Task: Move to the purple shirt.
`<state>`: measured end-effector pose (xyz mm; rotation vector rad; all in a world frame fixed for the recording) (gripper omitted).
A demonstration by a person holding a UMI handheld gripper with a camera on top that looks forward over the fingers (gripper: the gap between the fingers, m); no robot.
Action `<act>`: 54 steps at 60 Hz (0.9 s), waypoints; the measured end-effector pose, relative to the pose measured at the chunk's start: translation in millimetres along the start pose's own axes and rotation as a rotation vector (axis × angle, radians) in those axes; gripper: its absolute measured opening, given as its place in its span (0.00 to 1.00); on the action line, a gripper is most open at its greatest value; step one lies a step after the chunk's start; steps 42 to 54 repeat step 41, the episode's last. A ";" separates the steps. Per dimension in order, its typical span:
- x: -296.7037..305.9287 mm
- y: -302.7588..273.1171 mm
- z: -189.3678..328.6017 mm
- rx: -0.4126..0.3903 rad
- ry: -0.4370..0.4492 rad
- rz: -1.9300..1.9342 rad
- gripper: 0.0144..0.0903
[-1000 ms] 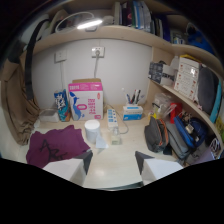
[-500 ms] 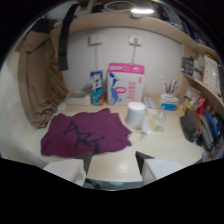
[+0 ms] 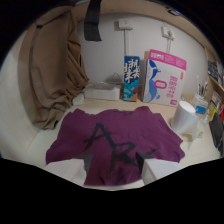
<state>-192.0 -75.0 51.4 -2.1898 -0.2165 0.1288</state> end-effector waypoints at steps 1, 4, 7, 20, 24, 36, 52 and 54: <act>0.0 -2.2 5.0 0.003 0.005 -0.004 0.96; 0.2 -9.7 18.1 0.008 0.016 -0.010 0.95; 0.7 -17.2 30.7 0.013 0.029 -0.018 0.96; 9.0 -31.5 65.5 0.001 0.082 -0.016 0.95; 10.4 -32.1 69.1 -0.007 0.087 -0.009 0.96; 12.9 -31.4 72.3 -0.016 0.093 -0.002 0.95; 12.6 -31.9 72.5 -0.018 0.093 0.006 0.96; 12.6 -31.9 72.5 -0.018 0.093 0.006 0.96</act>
